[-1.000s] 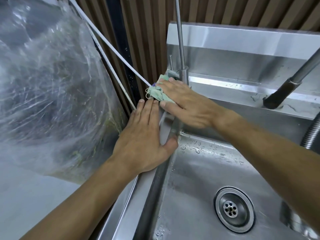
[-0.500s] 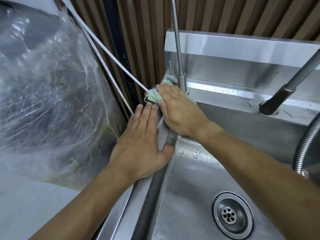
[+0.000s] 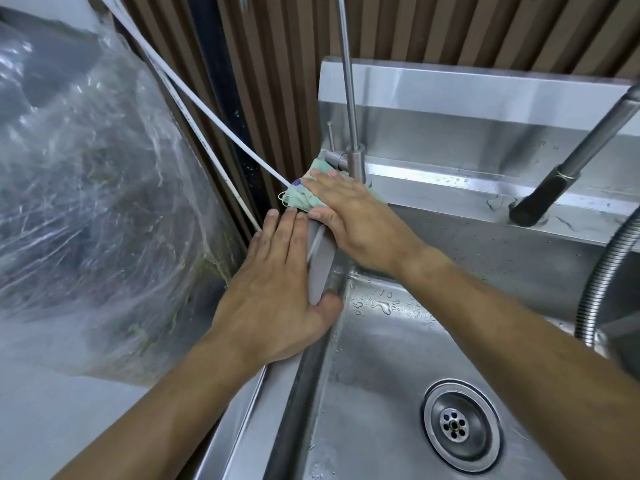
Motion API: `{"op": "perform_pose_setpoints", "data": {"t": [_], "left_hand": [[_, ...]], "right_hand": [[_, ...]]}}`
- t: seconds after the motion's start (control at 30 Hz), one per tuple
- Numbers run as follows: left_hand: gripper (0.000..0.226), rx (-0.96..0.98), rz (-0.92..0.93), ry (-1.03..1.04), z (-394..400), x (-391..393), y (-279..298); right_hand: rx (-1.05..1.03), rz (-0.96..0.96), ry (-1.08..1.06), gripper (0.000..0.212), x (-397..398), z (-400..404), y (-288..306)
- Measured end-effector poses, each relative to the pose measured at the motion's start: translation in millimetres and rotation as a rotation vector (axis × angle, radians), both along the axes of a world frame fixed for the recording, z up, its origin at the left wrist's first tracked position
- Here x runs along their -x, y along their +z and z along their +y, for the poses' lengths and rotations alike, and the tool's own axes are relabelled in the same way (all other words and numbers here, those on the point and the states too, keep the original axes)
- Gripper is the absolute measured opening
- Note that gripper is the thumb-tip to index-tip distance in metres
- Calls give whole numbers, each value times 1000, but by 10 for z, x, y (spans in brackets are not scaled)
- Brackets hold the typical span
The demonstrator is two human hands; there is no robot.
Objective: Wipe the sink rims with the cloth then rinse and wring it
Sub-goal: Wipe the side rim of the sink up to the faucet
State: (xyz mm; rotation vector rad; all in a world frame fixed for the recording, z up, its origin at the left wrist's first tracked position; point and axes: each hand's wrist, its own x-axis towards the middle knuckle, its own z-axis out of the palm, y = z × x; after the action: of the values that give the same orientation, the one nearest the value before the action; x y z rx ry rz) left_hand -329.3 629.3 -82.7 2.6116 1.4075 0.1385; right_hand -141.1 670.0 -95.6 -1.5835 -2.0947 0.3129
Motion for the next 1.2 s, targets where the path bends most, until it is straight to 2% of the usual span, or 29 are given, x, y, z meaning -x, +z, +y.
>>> {"op": "perform_pose_setpoints", "data": {"t": [0.13, 0.17, 0.27, 0.3, 0.37, 0.43, 0.5, 0.57, 0.67, 0.73, 0.87, 1.03, 1.1, 1.2], "left_hand": [[104, -15, 22, -2, -14, -6, 7], [104, -23, 37, -7, -14, -9, 18], [101, -65, 116, -54, 89, -91, 80], [100, -73, 112, -66, 162, -166, 107], [100, -65, 62, -69, 338, -369, 133], [99, -51, 51, -51, 487, -539, 103], [98, -94, 119, -42, 556, -605, 21], [97, -112, 166, -45, 576, -599, -29], [98, -88, 172, -63, 584, -581, -17], [97, -77, 167, -70, 579, -576, 6], [96, -69, 138, -79, 551, -566, 29], [93, -79, 115, -96, 546, -529, 8], [91, -87, 105, -99, 546, -522, -11], [89, -107, 104, -101, 556, -519, -28]], "right_hand": [[-77, 46, -156, 42, 32, -273, -33], [-101, 115, -229, 40, -2, -379, -16], [-247, 510, -528, 35, -225, -663, 158], [-341, 538, -614, 38, -297, -675, 218], [-415, 386, -666, 47, -359, -509, 250], [-314, 96, -606, 55, -257, -205, 154], [-195, -157, -584, 60, -133, 5, -41], [-160, -267, -608, 61, -143, 88, -145], [-155, -301, -578, 59, -294, -22, -121], [-97, -316, -640, 56, -424, -159, -117], [25, -263, -965, 57, -515, -347, -110], [53, -123, -1348, 65, -249, -79, -103], [105, -107, -1309, 69, -98, 53, -62], [25, -207, -1070, 65, 2, 55, -115]]}}
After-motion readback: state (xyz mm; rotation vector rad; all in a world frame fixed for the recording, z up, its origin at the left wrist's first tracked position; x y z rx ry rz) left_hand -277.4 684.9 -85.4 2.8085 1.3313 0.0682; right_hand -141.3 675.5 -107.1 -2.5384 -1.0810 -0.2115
